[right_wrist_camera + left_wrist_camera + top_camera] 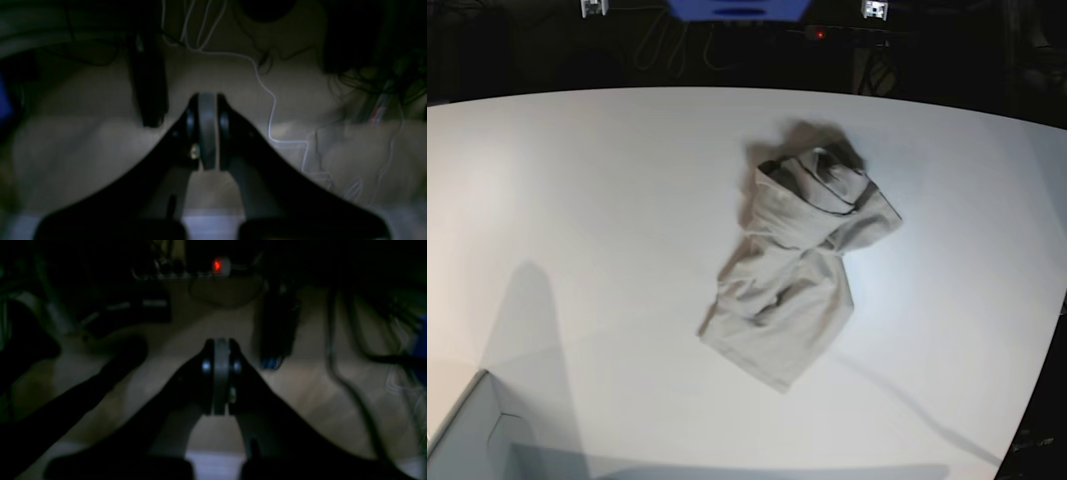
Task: Layout the t-shirt on the table in an organized manner, then fold the t-shirt properly
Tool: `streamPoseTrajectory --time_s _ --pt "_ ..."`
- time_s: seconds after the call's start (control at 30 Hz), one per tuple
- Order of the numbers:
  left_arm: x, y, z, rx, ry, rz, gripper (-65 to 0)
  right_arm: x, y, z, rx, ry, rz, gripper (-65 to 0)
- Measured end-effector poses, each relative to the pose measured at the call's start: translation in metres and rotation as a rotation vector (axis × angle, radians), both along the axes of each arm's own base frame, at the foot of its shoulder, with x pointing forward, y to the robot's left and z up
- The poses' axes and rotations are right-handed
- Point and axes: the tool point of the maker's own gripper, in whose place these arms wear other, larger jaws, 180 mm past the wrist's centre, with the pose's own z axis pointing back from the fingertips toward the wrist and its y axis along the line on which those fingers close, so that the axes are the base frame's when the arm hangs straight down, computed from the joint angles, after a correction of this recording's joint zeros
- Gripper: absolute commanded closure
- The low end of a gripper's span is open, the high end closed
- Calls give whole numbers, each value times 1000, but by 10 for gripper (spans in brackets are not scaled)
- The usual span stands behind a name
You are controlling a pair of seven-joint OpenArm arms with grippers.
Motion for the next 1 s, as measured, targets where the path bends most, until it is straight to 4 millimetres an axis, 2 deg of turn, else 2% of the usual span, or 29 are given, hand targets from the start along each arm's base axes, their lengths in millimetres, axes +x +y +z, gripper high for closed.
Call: streamPoseTrajectory --time_s 0.1,0.23,0.3,0.43,0.63,0.7,0.77,0.83,0.9,1.0 --pt "17 1 32 -40 -101 45 0 24 1 29 0 -110 19 0" --pt "48 8 72 -72 -231 49 0 30 -4 64 -14 -169 44 0" --pt "60 9 92 -84 -287 48 0 43 -3 81 -14 -223 54 0" --pt "74 -5 128 -130 -361 17 0 76 -11 120 -41 -346 73 0" --pt "128 -20 178 -175 -549 -4 -5 110 -19 163 -76 -398 62 0" --pt "137 -23 192 -184 -583 -8 -45 127 -13 183 -71 -438 66 0" --pt "148 -28 207 -199 -630 -13 -142 143 -8 201 -67 -490 69 0" --pt "162 -31 220 -209 -683 -19 -254 152 -6 205 -63 -513 72 -9" --pt "179 -30 226 -203 -726 -16 -353 158 -2 202 -41 -510 97 -66" --pt "204 -31 234 -208 -792 -24 -463 161 12 200 10 -499 163 -178"
